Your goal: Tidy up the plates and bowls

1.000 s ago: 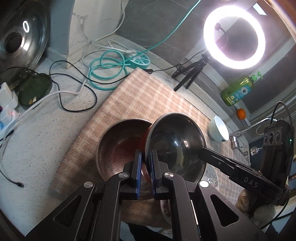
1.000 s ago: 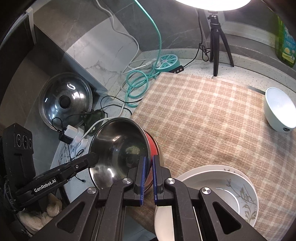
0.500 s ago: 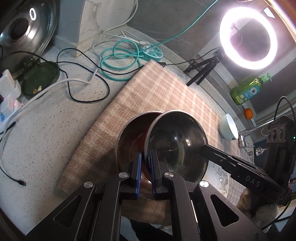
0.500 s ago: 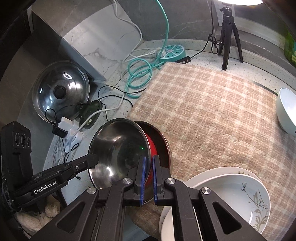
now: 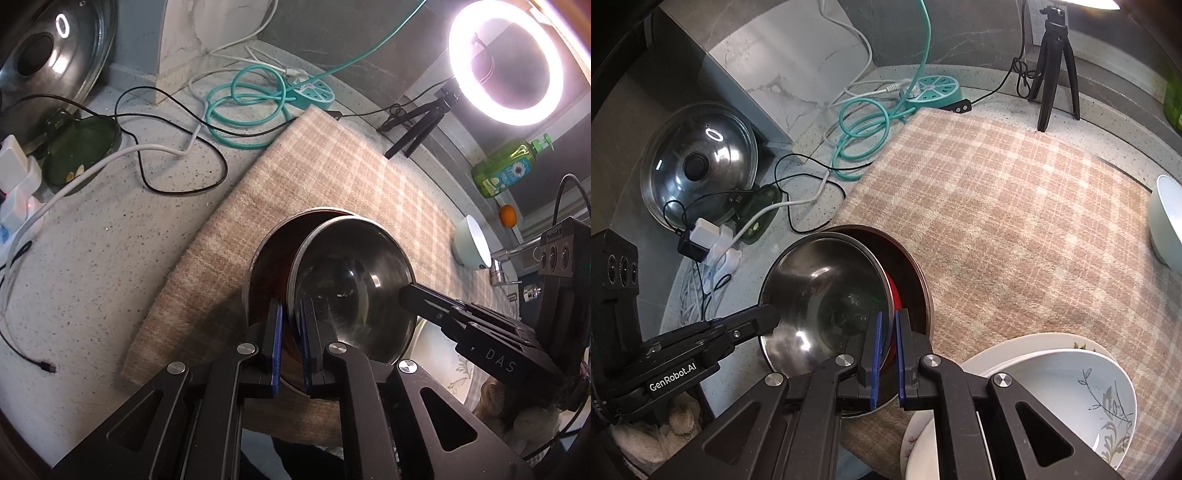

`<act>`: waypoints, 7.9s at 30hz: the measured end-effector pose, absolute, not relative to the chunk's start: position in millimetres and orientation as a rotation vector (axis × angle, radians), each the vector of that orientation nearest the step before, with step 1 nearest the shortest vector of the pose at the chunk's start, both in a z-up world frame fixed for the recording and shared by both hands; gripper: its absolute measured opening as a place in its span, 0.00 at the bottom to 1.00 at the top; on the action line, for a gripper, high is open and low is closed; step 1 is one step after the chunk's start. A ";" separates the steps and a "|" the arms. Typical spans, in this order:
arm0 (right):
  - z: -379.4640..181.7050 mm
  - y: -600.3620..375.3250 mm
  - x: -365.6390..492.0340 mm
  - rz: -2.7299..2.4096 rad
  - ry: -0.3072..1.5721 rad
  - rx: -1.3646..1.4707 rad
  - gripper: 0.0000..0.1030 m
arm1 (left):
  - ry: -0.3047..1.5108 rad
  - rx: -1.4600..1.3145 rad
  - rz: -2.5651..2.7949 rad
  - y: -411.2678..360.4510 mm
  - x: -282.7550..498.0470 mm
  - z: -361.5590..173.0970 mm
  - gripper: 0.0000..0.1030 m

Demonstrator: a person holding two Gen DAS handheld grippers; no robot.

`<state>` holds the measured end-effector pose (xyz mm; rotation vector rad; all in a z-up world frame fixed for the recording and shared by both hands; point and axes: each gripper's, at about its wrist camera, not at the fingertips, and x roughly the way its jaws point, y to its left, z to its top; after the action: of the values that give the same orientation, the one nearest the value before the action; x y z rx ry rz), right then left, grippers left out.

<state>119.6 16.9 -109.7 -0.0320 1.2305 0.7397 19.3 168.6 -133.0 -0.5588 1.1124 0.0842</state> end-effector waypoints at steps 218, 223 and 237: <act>-57.1 -191.4 255.9 0.542 1.164 0.084 0.05 | 1.064 -0.464 -0.144 -10.5 165.1 -77.2 0.06; -52.9 -177.2 248.7 0.556 1.158 0.070 0.05 | 1.056 -0.471 -0.131 1.3 155.7 -75.1 0.06; -45.6 -134.3 224.4 0.610 1.153 0.029 0.05 | 1.038 -0.501 -0.086 41.6 126.7 -72.3 0.06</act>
<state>224.4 -134.3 -45.6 0.0291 1.1528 0.6104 126.7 41.6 -72.3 -0.5008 1.0377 -0.0865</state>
